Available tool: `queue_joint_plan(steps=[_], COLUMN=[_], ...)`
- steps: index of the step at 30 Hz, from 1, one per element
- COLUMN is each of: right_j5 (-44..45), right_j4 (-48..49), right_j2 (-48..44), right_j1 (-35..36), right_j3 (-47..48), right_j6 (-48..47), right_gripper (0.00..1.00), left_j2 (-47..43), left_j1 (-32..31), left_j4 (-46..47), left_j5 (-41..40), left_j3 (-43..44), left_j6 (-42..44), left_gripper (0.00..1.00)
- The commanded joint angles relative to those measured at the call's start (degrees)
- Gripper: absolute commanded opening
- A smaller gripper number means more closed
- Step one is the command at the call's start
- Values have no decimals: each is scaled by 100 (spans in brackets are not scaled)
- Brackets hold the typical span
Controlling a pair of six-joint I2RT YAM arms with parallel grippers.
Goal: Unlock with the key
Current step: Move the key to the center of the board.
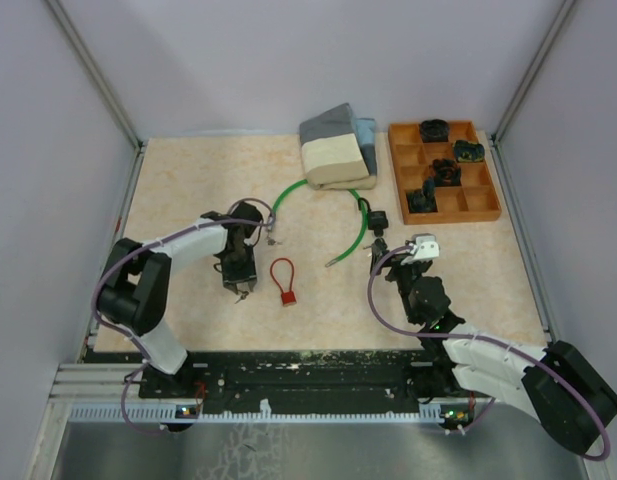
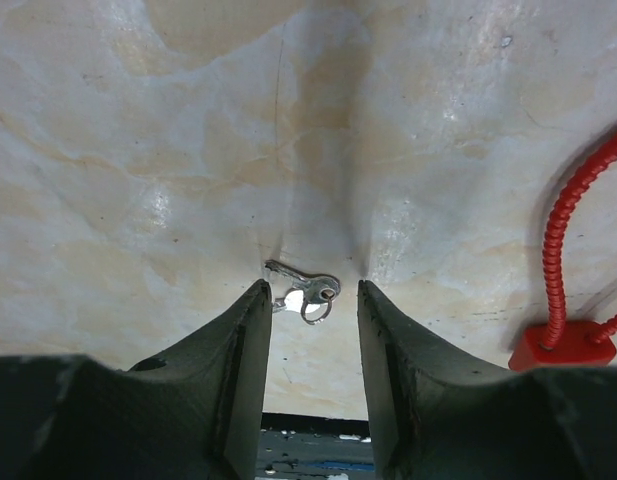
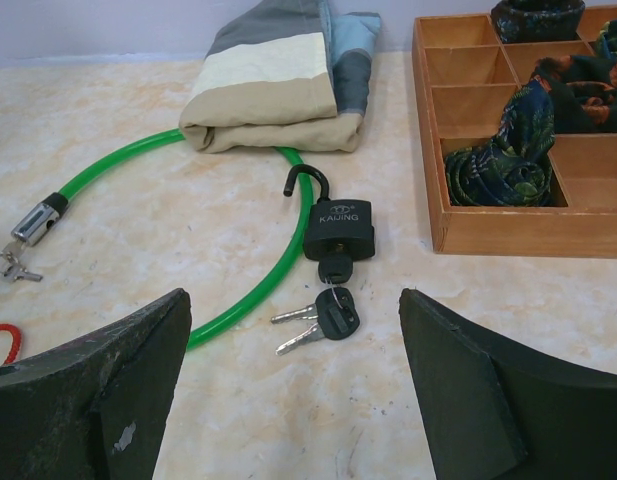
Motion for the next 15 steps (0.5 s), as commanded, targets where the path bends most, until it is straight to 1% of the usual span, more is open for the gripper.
queue_joint_plan(steps=[1, 4, 7, 12, 13, 15], right_j5=[-21, -24, -25, -20, -23, -24], right_j4=[214, 214, 206, 188, 188, 173], right_j2=[-4, -4, -19, -65, -73, -103], right_j1=[-37, -37, -36, -37, -35, -36], right_j3=[278, 278, 278, 270, 270, 272], right_j6=[46, 40, 41, 41, 42, 33], right_gripper=[84, 84, 84, 84, 84, 84], left_j2=[150, 211, 292, 386, 368, 280], left_j1=[-78, -116, -154, -224, -236, -264], left_j4=[35, 97, 179, 252, 412, 508], left_j5=[-128, -132, -115, -12, 44, 74], left_j3=[-135, -215, -278, -373, -390, -432], left_j6=[-92, -118, -127, -144, -153, -178], left_gripper=[45, 44, 42, 28, 25, 22])
